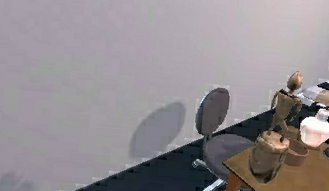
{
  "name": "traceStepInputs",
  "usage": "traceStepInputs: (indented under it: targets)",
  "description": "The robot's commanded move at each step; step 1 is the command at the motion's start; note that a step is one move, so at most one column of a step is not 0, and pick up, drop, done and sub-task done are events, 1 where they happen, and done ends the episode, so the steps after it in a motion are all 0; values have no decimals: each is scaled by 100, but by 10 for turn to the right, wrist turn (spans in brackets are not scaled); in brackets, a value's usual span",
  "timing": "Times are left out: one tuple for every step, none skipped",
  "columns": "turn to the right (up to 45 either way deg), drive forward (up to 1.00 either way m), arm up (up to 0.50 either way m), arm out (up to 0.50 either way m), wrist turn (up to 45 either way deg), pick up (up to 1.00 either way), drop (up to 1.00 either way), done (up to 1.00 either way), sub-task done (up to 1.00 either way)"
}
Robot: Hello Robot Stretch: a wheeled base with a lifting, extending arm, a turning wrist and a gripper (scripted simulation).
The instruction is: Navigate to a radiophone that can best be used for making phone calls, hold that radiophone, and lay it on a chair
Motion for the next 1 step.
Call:
traceStepInputs:
  targets:
    - [0,0,0,-10,0,0,0,0,0]
